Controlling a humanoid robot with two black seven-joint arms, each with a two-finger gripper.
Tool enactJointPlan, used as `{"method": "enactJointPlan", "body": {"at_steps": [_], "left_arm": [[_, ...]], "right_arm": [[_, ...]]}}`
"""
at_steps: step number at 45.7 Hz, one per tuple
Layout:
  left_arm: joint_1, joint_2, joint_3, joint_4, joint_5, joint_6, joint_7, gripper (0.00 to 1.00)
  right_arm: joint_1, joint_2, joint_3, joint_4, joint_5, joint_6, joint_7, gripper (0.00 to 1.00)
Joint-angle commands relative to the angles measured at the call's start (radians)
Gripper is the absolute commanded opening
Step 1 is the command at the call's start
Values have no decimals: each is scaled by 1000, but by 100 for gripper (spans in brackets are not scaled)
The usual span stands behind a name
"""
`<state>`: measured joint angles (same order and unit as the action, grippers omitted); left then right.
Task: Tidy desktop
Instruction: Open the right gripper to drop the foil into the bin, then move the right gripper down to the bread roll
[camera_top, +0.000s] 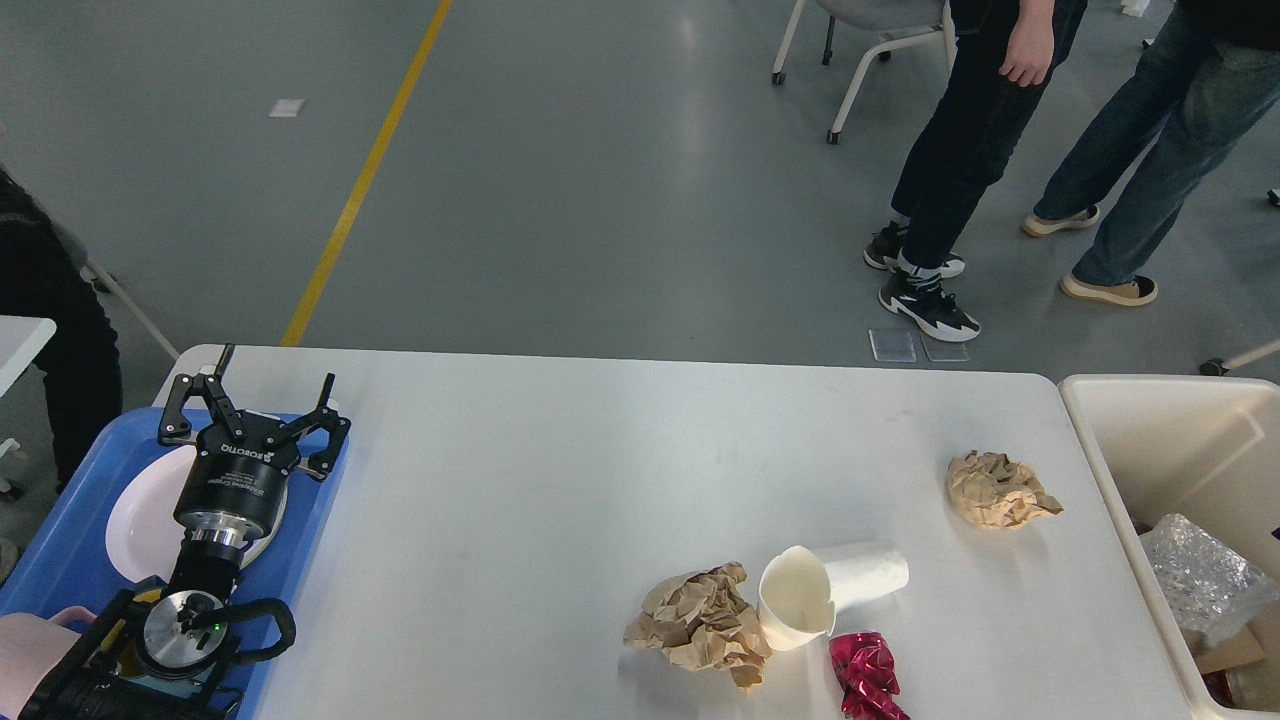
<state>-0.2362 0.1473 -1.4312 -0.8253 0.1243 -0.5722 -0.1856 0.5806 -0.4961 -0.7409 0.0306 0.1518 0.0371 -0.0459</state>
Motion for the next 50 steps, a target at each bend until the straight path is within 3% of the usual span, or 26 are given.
{"method": "enactJointPlan", "body": {"at_steps": [1,9,19,29,39,42,50], "left_arm": [[0,0,0,0,0,0,0,96],[0,0,0,0,0,0,0,96],[0,0,0,0,0,0,2,97],[0,0,0,0,0,0,2,97],[0,0,0,0,0,0,2,97],[0,0,0,0,0,0,0,96],[0,0,0,0,0,0,0,96]], "right_arm": [[36,-9,-11,20,-3,14,-3,100],[223,-111,-23,208,-26,76,-6,100],[617,-154,-251,540,-149,231,-91,100],[1050,-18,-550,819,-169,480,-98,100],[1444,113,-595,1026,-161,826,-98,100],[1547,123,-595,1112,-159,871,-98,100],[1818,116,-586,1383,-159,873,-98,100]]}}
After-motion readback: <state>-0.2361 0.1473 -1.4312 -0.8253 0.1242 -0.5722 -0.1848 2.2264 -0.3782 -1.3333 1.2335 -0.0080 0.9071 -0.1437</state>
